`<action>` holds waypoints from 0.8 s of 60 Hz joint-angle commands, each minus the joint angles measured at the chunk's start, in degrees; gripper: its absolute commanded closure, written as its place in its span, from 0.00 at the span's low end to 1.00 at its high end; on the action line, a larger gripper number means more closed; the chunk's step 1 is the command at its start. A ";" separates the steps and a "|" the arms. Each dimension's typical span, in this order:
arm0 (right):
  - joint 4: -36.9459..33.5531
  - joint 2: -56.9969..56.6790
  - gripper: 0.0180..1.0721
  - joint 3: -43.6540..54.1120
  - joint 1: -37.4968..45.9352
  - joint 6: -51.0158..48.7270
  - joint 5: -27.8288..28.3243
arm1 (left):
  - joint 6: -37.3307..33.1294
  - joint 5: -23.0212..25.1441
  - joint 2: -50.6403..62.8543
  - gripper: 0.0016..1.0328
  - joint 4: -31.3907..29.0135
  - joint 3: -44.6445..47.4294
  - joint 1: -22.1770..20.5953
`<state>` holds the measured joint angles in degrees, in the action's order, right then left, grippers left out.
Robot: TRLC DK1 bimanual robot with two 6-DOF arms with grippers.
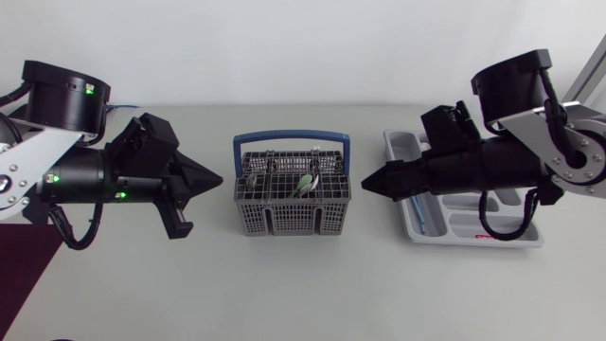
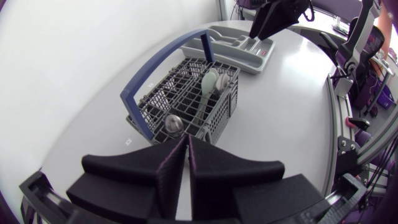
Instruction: Unload the cutlery basket into the drawer organizer.
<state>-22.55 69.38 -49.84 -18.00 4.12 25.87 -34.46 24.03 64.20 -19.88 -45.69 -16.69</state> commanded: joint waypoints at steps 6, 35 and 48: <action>-1.98 2.25 0.28 -4.91 -2.13 4.93 0.76 | 1.23 -0.30 -2.42 0.81 -0.86 2.45 0.96; -12.00 10.68 0.09 -17.66 -16.28 21.81 -24.37 | 1.06 -0.48 -4.09 0.81 -1.04 4.30 1.92; -6.81 12.79 0.14 -17.66 -18.21 26.20 -24.81 | 0.97 -0.48 -4.88 0.81 -1.04 4.82 2.98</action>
<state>-29.80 80.86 -67.42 -35.33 27.07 1.23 -34.46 23.66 60.20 -20.71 -42.09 -14.24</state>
